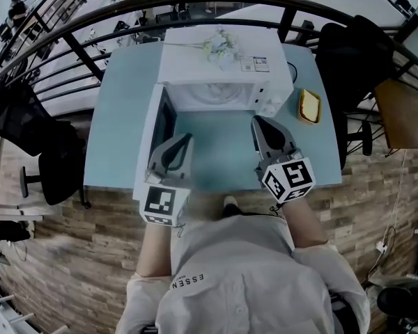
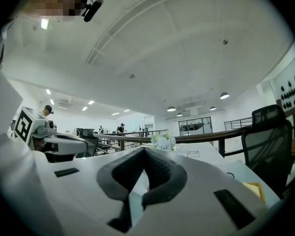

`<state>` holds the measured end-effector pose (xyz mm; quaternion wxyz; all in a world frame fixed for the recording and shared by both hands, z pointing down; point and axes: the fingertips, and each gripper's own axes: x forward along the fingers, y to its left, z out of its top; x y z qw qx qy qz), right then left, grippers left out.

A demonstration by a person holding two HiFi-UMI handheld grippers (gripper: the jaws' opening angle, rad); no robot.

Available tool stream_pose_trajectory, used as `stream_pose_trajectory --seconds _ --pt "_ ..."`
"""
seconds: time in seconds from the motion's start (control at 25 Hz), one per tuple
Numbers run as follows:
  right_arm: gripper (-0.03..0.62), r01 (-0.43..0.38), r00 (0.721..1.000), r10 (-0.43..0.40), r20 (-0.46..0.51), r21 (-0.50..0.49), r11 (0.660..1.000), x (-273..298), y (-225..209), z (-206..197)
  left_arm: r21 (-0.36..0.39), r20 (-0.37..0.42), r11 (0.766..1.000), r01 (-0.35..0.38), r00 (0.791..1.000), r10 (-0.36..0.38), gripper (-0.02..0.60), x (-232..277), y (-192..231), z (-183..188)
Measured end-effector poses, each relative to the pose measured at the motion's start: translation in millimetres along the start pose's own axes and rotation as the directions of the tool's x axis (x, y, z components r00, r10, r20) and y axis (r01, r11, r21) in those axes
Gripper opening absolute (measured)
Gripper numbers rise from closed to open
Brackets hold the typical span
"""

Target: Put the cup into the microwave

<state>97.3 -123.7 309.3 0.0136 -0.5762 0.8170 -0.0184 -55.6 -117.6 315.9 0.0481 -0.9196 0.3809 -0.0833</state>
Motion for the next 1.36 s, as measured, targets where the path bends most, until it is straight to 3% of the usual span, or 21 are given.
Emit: stream_pose_trajectory --seconds 0.24,0.64,1.36 --pt "0.015 -0.029 1.0 0.029 0.007 -0.004 1.0 -6 1 4 -0.057 0.024 0.998 -0.007 1.0 0.008 0.0 1 0 6" --pt "0.015 -0.074 0.997 0.074 0.026 -0.01 0.997 -11 3 11 -0.053 0.024 0.999 -0.002 1.0 0.004 0.0 8 -4 11" --pt "0.015 -0.052 0.998 0.052 0.022 -0.007 0.999 -10 -10 11 -0.054 0.019 0.998 -0.033 0.999 0.034 0.0 16 3 18"
